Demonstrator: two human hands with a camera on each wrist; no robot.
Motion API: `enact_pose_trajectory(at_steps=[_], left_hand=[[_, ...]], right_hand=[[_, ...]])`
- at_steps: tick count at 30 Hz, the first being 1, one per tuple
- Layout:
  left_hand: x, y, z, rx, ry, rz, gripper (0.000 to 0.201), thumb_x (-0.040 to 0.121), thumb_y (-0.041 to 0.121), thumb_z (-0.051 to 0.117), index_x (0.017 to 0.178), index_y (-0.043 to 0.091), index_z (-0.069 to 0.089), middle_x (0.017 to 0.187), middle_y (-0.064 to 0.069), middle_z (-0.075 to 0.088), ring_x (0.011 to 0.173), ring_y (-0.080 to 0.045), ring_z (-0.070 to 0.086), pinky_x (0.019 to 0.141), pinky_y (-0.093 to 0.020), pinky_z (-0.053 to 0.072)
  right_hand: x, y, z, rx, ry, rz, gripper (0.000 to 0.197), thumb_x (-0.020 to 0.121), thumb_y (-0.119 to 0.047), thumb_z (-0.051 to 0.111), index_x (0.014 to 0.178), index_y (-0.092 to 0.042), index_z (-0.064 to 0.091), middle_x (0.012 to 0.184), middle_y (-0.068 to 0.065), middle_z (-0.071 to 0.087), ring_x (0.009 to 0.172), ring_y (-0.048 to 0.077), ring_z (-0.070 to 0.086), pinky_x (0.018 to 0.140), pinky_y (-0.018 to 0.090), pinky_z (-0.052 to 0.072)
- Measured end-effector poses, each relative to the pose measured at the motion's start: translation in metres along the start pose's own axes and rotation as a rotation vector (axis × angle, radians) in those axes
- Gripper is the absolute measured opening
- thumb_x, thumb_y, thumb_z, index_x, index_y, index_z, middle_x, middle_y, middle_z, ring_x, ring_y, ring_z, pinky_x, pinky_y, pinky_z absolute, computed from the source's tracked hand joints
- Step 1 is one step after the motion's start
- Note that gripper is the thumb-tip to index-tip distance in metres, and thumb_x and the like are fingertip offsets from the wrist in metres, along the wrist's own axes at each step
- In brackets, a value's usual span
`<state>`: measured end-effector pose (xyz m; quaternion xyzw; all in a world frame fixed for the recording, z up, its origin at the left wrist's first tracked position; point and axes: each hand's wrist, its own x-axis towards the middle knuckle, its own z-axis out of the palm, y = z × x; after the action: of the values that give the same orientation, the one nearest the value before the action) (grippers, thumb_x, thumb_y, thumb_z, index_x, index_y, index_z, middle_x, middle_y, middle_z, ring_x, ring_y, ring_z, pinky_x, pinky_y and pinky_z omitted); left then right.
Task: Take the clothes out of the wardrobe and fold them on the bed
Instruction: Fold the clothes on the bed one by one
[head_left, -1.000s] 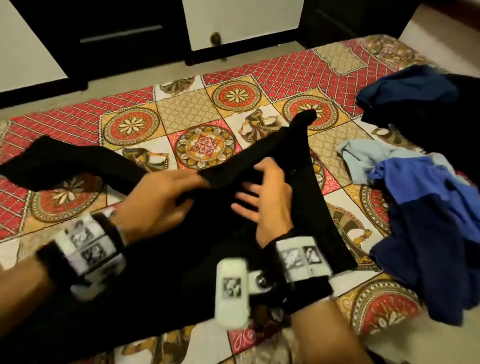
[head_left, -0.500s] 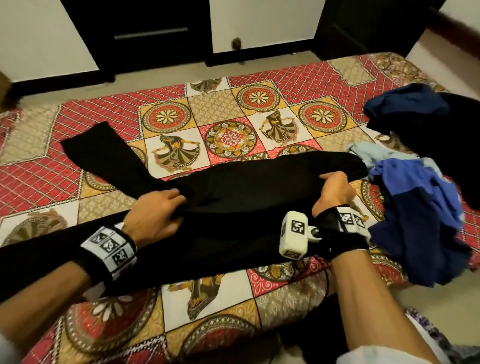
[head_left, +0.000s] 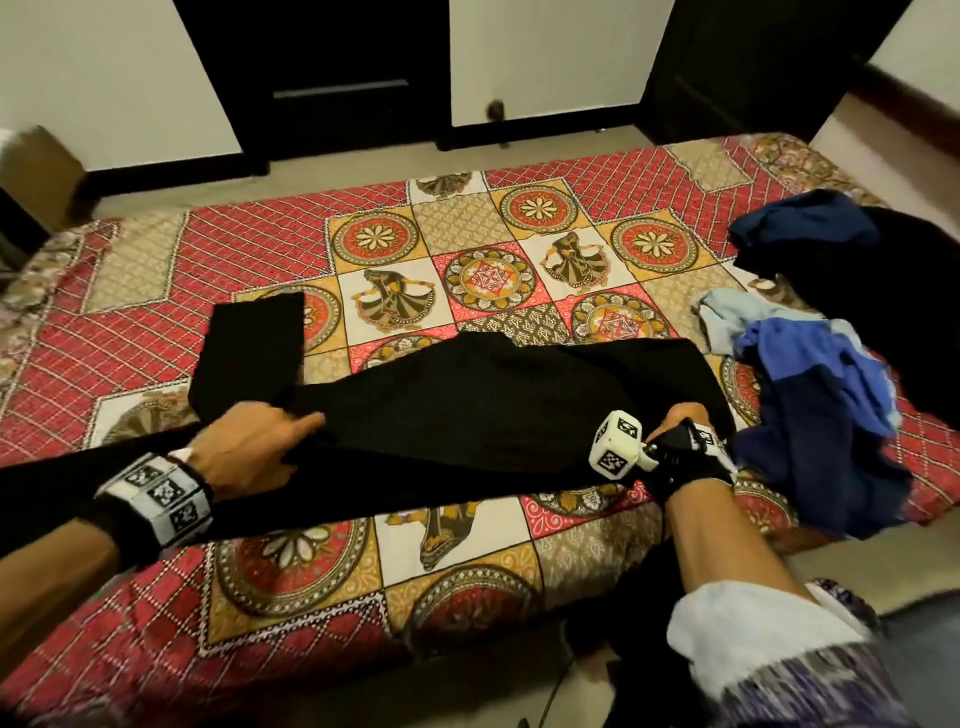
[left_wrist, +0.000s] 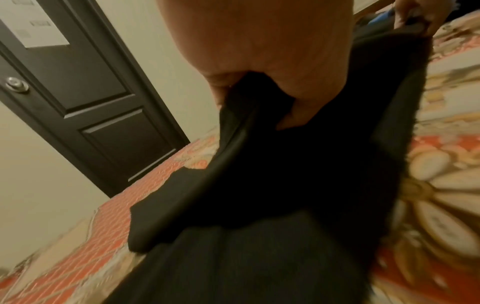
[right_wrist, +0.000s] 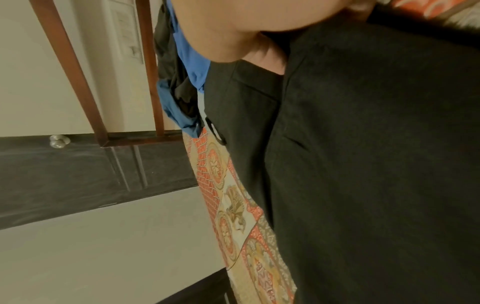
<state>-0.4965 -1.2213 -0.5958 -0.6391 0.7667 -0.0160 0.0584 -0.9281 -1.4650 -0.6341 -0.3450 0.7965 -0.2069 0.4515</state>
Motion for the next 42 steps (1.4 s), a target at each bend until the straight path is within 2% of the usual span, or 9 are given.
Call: enact_pose_trajectory(at_steps=[4,8,11,18,23,28,33,37,42], left_hand=[[-0.043,-0.001,0.032,-0.070,-0.028,-0.091,0.048,0.059,0.031,0.063,0.103,0.012,0.070,0.085,-0.002,0.071,0.072,-0.029,0.071,0.056,-0.034,0.056],[-0.070,0.011,0.049,-0.348,0.041,-0.283,0.050,0.079,0.051,0.053,0.109,0.015,0.071,0.106,-0.001,0.067,0.096,-0.022,0.067,0.081,-0.037,0.056],[-0.069,0.023,0.052,-0.626,0.169,-0.568,0.032,0.090,0.050,0.053,0.100,0.026,0.070,0.101,0.007,0.063,0.095,-0.011,0.060,0.085,-0.034,0.048],[-0.045,0.022,0.062,-0.610,0.178,-1.048,0.027,0.081,0.029,0.073,0.105,0.016,0.070,0.110,-0.007,0.064,0.104,-0.033,0.064,0.086,-0.041,0.049],[-0.042,0.018,0.065,-0.594,0.230,-1.074,0.037,0.079,0.024,0.073,0.113,0.012,0.065,0.113,-0.012,0.062,0.104,-0.038,0.063,0.086,-0.045,0.050],[-0.032,-0.013,0.059,-0.499,0.243,-1.172,0.055,0.080,0.025,0.071,0.127,0.007,0.049,0.129,-0.019,0.050,0.104,-0.047,0.059,0.083,-0.051,0.049],[-0.015,-0.073,0.058,-0.413,0.110,-1.262,0.070,0.081,0.033,0.072,0.135,0.001,0.041,0.135,-0.025,0.049,0.115,-0.048,0.056,0.089,-0.054,0.050],[-0.007,-0.103,0.051,-0.399,0.051,-1.122,0.038,0.085,0.029,0.064,0.112,0.003,0.064,0.097,-0.021,0.068,0.091,-0.041,0.066,0.077,-0.046,0.057],[-0.038,-0.149,0.041,-0.916,0.618,-1.462,0.045,0.082,0.038,0.062,0.101,-0.001,0.071,0.092,-0.024,0.068,0.085,-0.037,0.065,0.078,-0.046,0.054]], right_hand=[[-0.014,0.007,-0.010,0.243,0.094,0.057,0.013,0.103,-0.032,0.043,0.098,-0.021,0.045,0.099,0.004,0.046,0.097,0.024,0.045,0.095,0.039,0.044],[-0.022,-0.002,-0.008,0.286,0.425,-0.044,0.069,0.060,-0.044,0.057,0.122,-0.013,0.054,0.123,0.014,0.059,0.112,0.037,0.061,0.090,0.051,0.047],[-0.079,-0.020,0.002,0.145,0.630,-0.294,0.070,0.066,-0.030,0.058,0.132,-0.006,0.049,0.139,0.017,0.049,0.128,0.041,0.048,0.102,0.053,0.039],[-0.116,-0.022,0.044,0.015,0.749,-0.916,0.042,0.070,-0.023,0.062,0.111,-0.016,0.068,0.123,0.013,0.056,0.116,0.031,0.051,0.096,0.044,0.039],[-0.140,-0.020,0.079,-0.096,0.141,-1.188,0.017,0.080,-0.016,0.067,0.095,-0.019,0.074,0.095,0.001,0.071,0.086,0.019,0.066,0.082,0.038,0.055],[-0.168,0.020,0.130,-0.913,-0.494,-1.110,0.044,0.090,-0.034,0.069,0.133,-0.032,0.064,0.126,0.003,0.063,0.114,0.026,0.063,0.097,0.040,0.053],[-0.197,0.046,0.154,-1.153,-0.648,-1.328,0.055,0.092,-0.036,0.062,0.146,-0.036,0.053,0.127,0.000,0.051,0.117,0.023,0.057,0.094,0.035,0.048],[-0.203,0.050,0.160,-1.155,-0.695,-1.356,0.053,0.094,-0.033,0.059,0.147,-0.039,0.051,0.129,-0.003,0.053,0.113,0.024,0.061,0.095,0.036,0.049],[-0.193,0.048,0.163,-1.074,-0.733,-1.280,0.048,0.094,-0.034,0.061,0.141,-0.042,0.055,0.114,-0.010,0.056,0.107,0.018,0.063,0.088,0.035,0.051]])
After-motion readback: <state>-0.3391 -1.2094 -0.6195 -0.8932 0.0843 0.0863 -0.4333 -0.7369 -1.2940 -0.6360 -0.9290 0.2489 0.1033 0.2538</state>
